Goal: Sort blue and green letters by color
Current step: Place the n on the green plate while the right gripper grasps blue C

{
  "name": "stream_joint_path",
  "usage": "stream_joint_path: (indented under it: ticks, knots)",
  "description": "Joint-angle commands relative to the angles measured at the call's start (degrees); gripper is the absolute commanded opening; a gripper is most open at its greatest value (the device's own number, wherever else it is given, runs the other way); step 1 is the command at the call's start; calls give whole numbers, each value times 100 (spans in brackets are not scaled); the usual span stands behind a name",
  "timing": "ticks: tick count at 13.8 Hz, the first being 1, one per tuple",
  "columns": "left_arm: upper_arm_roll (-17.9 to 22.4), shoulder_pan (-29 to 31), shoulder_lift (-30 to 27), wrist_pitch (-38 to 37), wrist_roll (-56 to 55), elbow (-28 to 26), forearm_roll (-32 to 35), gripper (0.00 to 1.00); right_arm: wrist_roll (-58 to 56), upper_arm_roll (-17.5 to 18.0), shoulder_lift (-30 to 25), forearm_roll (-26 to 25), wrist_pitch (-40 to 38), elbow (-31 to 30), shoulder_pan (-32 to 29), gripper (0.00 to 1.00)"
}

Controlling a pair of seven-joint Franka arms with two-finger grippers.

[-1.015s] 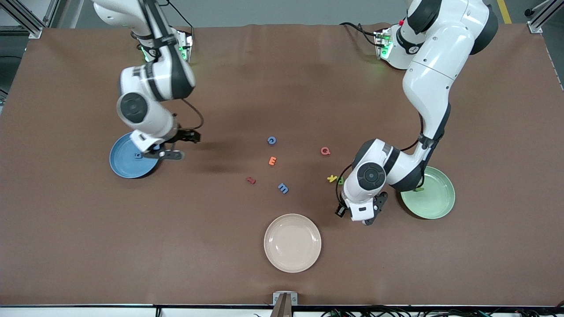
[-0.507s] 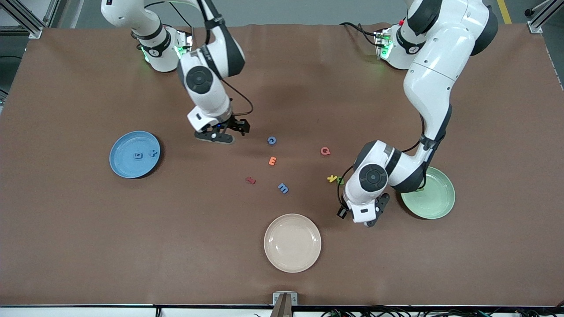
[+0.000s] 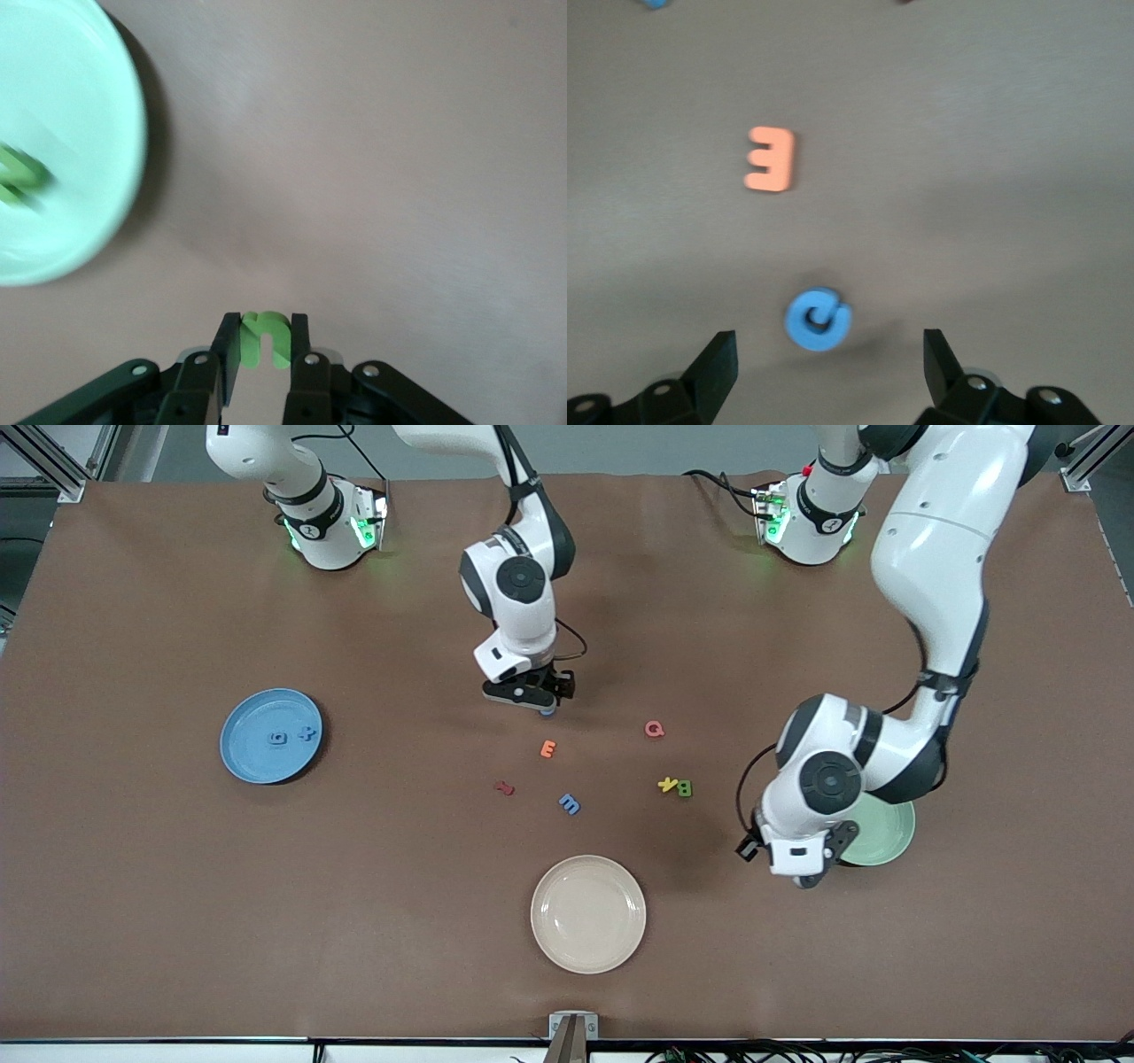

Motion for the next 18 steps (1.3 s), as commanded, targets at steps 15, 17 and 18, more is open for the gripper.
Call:
stream_joint_path:
  ticks: [15,17,18]
  knots:
    - [-63,1439,-977,880,2364,-2061,57,2,141,103,493,114,59,299,-53,58]
    - [-63,1448,-994,907,2399,-2131,57,4,141,103,493,122,59,299,-53,46]
    - [-63,1448,-1003,924,2442,-2158,57,4,150,103,493,122,59,299,-53,38]
